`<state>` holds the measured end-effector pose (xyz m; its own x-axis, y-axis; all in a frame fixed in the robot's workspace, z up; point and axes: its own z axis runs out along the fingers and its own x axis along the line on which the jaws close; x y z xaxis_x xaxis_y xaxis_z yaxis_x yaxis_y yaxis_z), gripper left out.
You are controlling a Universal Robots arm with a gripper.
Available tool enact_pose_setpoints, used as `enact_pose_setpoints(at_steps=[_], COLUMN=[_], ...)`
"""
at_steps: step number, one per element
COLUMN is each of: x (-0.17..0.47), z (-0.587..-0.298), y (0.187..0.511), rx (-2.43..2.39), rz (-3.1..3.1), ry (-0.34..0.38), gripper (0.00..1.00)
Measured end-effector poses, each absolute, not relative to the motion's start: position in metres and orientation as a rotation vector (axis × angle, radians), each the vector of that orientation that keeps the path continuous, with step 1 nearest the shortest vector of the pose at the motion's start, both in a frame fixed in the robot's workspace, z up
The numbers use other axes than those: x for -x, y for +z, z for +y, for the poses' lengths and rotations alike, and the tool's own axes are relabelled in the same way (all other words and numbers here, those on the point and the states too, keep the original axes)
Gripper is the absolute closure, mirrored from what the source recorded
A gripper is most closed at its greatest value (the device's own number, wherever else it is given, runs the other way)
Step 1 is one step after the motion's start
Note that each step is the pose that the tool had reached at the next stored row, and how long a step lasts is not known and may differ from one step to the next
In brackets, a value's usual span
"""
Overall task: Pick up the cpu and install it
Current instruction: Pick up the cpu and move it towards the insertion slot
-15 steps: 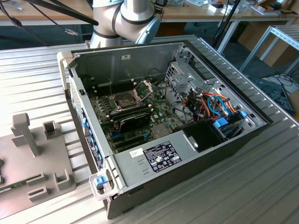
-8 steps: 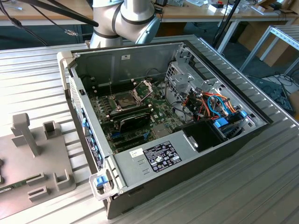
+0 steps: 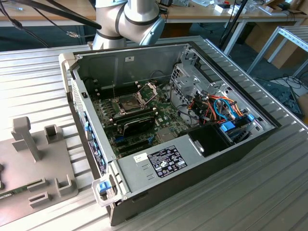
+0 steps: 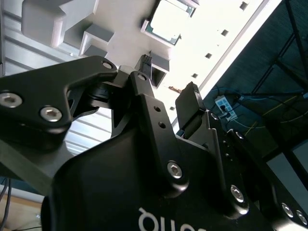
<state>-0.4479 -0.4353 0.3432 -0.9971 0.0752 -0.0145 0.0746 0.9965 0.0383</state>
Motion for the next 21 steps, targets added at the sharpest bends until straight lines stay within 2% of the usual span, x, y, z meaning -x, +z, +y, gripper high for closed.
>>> enact_pose_setpoints(at_steps=[21], x=[0.4479], z=[-0.4353], y=[0.3362], rx=[-0.117], rz=[3.123], ry=[0.058], gripper=[0.52])
